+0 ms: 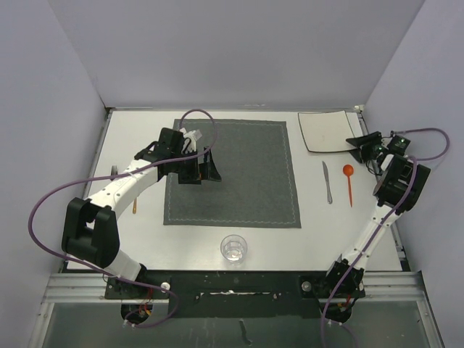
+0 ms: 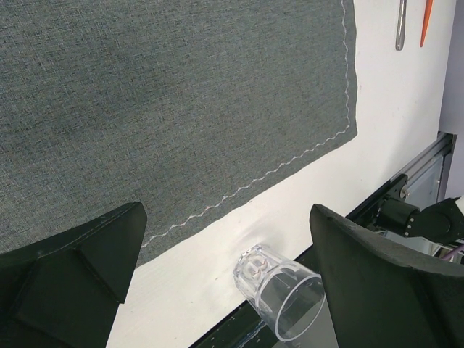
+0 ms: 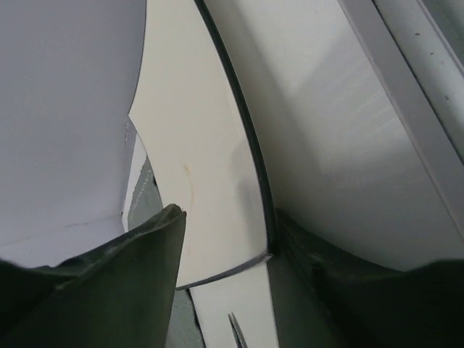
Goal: Set the dinner table for one person
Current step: Pick up the plate at the center of the board.
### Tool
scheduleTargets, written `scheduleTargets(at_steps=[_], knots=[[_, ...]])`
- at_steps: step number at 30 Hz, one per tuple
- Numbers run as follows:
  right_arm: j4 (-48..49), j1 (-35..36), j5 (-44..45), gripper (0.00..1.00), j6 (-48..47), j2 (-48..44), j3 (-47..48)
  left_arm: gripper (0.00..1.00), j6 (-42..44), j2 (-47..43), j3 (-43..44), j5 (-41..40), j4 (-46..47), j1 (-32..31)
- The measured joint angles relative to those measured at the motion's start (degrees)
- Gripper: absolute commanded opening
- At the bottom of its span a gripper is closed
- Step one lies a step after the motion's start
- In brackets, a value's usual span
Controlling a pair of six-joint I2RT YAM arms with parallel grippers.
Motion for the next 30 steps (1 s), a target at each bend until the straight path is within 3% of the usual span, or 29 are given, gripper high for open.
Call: scheduleTargets(at_steps=[3,14,30], knots=[[0.5,0.0,-0.2,0.0,-1.9,1.7,0.1,0.97,0.0,0.0,0.0,-0.2,0.0,0.0],[5.0,-0.1,-4.6,0.0,1.6,3.2,-1.7,0.96,-0.4,0.0,0.0,-0.5,0.0,0.0],[20.1,-1.0,-7.7,0.0,8.8,0.2,-12.8,0.95,-1.5,0.0,0.0,-0.5,0.0,-0.1]])
